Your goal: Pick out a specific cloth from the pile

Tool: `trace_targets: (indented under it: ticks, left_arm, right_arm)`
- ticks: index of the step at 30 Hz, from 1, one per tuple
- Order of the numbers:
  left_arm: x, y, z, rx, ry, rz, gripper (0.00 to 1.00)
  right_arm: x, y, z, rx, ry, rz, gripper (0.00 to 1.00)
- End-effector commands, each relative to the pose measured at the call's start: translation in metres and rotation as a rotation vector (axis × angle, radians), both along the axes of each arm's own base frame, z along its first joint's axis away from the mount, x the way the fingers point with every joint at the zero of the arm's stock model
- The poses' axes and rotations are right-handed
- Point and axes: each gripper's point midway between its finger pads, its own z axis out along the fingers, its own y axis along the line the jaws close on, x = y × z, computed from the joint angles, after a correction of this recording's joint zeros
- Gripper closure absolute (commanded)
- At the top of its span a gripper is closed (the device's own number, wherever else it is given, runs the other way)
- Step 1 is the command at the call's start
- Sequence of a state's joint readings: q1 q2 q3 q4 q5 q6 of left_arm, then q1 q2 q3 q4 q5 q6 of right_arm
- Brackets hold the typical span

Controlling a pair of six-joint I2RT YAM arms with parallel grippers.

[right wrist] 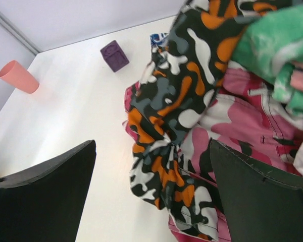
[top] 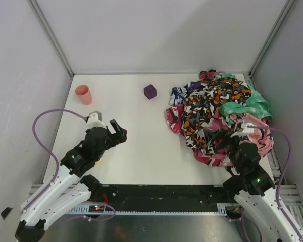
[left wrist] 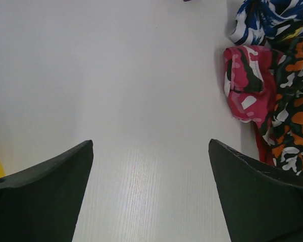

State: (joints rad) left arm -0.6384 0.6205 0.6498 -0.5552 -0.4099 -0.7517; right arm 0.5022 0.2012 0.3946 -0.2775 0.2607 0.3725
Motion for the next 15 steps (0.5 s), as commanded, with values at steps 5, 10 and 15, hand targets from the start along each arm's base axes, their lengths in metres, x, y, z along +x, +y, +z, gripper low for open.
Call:
trace_targets:
  ticks: [5,10,15]
  left_arm:
    - [0.011,0.001,-0.008,0.049,0.027,0.04,0.0]
    - [0.012,0.004,-0.013,0.076,0.032,0.046,0.0]
    - [0.012,0.009,-0.014,0.086,0.026,0.063,0.0]
  right_arm:
    - [0.034,0.031,0.008,-0.156,0.278,0.029,0.01]
    - [0.062,0.05,-0.034,-0.4,0.479,-0.034,0.01]
    - [0.093,0.067,-0.089,-0.574,0.62,-0.015,0.01]
